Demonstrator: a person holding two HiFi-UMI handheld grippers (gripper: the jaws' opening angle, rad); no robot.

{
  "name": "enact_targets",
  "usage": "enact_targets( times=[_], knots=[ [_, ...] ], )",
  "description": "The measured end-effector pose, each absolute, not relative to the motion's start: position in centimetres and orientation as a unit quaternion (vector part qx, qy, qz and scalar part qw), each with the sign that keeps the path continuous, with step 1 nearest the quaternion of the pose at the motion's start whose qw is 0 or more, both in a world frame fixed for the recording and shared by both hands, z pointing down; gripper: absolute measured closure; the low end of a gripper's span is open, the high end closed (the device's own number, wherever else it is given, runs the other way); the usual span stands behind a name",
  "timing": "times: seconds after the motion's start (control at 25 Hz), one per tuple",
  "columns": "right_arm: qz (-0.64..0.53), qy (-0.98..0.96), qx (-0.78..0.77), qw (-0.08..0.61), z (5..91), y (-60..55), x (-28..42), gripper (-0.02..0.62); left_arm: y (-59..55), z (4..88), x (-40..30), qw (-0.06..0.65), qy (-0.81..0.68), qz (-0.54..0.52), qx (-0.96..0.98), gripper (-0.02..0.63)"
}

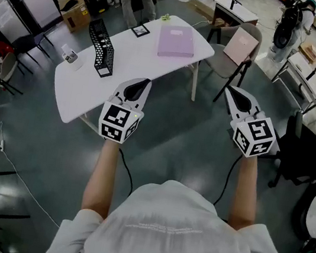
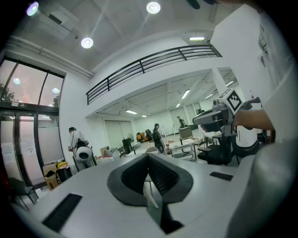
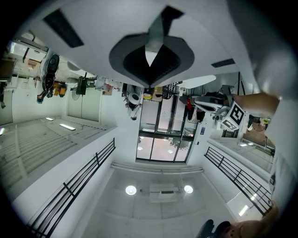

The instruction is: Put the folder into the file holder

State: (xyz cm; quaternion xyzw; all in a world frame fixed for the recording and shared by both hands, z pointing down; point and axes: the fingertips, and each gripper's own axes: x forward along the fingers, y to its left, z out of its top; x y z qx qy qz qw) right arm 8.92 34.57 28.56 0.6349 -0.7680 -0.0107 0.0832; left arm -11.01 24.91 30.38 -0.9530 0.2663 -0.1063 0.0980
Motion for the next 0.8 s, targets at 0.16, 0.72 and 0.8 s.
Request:
enact_targets(
  times=[0.16,0.72,0.8],
  knots=[
    [-0.009,-0.767,0.636,0.087,28.7,34.9,9.3,0.571,25.2,30.4,-10.8,0.091,0.27,-0.102,-0.953,0.591],
    [0.011,-0.777,0.626,0.068,29.6,35.1,8.8,0.571,24.9,31.2,-12.1,0.078,0.303,-0.098,-0.945,0.591],
    [0.004,-0.774,0.629,0.074,29.8,35.1,8.9,0.571,25.1,31.2,-12.1,0.064,0.3,-0.087,-0.948,0.591]
  ],
)
